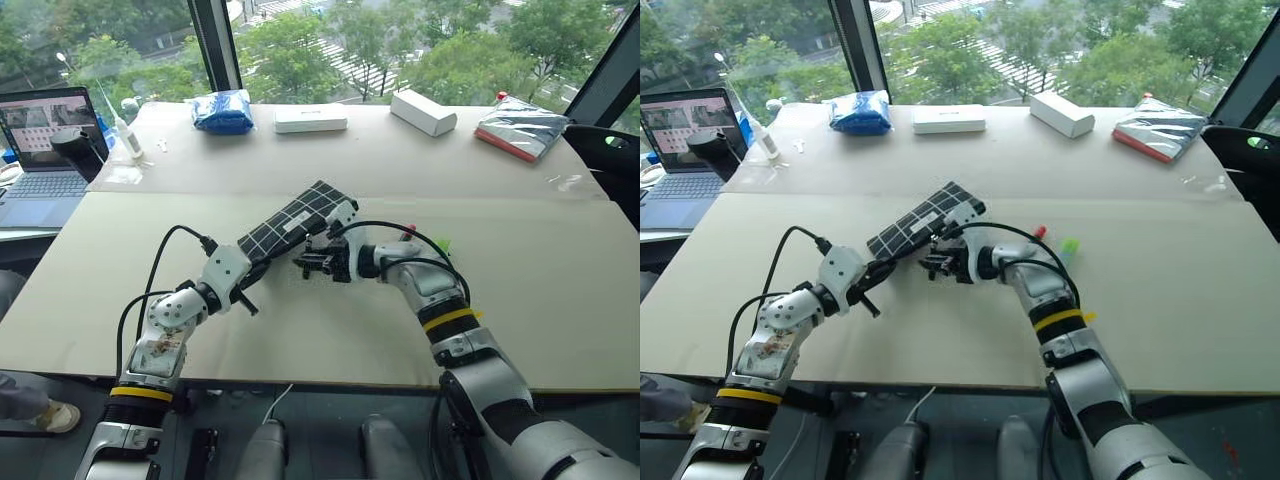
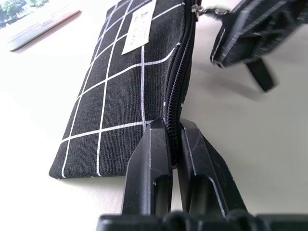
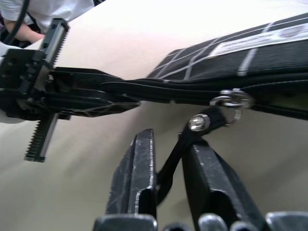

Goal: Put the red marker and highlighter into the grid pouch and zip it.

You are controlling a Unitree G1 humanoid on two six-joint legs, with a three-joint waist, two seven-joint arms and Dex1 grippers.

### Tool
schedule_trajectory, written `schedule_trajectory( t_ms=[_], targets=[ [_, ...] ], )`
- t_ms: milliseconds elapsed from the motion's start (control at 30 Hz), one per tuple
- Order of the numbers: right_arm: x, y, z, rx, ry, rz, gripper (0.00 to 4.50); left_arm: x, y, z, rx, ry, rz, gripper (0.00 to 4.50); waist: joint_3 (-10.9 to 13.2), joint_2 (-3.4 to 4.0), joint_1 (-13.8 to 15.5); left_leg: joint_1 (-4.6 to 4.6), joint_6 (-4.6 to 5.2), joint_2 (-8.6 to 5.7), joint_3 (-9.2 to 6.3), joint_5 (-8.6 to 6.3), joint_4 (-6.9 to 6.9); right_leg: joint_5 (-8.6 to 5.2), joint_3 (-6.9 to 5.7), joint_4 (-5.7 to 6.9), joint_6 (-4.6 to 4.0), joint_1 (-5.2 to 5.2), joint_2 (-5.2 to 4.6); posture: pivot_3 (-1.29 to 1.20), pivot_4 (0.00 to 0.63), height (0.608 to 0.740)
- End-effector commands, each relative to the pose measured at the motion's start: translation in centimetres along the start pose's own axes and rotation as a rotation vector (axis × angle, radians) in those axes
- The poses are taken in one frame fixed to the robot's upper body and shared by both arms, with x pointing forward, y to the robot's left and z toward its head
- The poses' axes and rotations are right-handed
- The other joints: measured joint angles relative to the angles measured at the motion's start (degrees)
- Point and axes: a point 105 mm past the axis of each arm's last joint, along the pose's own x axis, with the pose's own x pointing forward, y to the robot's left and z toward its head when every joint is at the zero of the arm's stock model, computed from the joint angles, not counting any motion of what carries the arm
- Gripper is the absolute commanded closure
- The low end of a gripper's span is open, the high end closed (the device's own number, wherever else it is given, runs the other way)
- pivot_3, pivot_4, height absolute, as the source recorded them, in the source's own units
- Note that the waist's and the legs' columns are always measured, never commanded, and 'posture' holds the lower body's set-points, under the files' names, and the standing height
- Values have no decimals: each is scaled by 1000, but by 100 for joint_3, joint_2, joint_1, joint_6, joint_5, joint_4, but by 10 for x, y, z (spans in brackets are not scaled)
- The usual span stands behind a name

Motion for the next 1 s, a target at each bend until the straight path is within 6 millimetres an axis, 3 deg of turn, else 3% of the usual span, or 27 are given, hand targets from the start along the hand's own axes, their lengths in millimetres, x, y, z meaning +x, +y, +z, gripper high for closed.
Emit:
schedule_trajectory(
  t_ms=[33, 167, 267, 333, 500, 600, 767, 867, 1000],
  targets=[
    [5, 16, 18, -3, -75, 54, 1801, 2, 5, 14, 25, -48, 4, 4500, 0, 0, 10, 0, 0, 0, 0, 0, 2, 0, 0, -1, 0, 1, 0, 0, 150, 740],
    [-3, 7, 26, 62, -102, 21, 508, 2, 5, 16, 27, -52, 1, 4500, 0, 0, 54, 1, 0, 0, 0, 0, 6, -1, -1, -4, 2, 8, 0, 0, 150, 740],
    [-23, 14, 39, 13, -141, 83, 508, 3, 3, 19, 30, -57, -6, 4500, 1, 0, 77, -2, 0, -1, 0, 0, 9, -1, -1, -5, 2, 8, 0, 0, 150, 740],
    [-46, 20, 47, -87, -160, 112, 508, 4, 2, 22, 28, -65, -11, 4500, 1, 0, 75, -5, 0, -1, 0, 0, 10, -3, -1, -7, 5, 6, 0, 0, 150, 740],
    [-107, 36, 37, -286, -99, 91, 508, 0, -4, 25, 26, -71, -47, 4500, 1, -2, 144, -13, -1, -1, -1, -1, 9, -18, -5, -30, 30, 13, -3, 0, 150, 740],
    [-137, 7, 32, -267, -65, -173, 508, -4, -9, 25, 25, -65, -74, 4500, 2, -4, 129, -13, -1, -1, 1, -1, 10, -18, -5, -31, 30, 13, -3, 0, 150, 740],
    [-189, -61, 24, -124, -21, -735, 508, -5, -11, 25, 23, -59, -80, 4500, 3, -6, 166, -12, -1, -1, 2, 0, 12, -16, -4, -28, 27, 14, -3, 0, 150, 740],
    [-207, -72, 20, -51, -31, -897, 508, -3, -13, 25, 21, -58, -91, 4500, 4, -6, 179, -16, -1, -2, 3, 0, 13, -15, -4, -37, 26, 17, -5, 0, 150, 740],
    [-207, -70, 13, 9, -27, -974, 508, -1, -16, 25, 22, -60, -100, 4500, 4, -6, 171, -17, -1, -2, 3, 0, 11, -12, -4, -38, 20, 16, -6, 0, 150, 740]
  ],
)
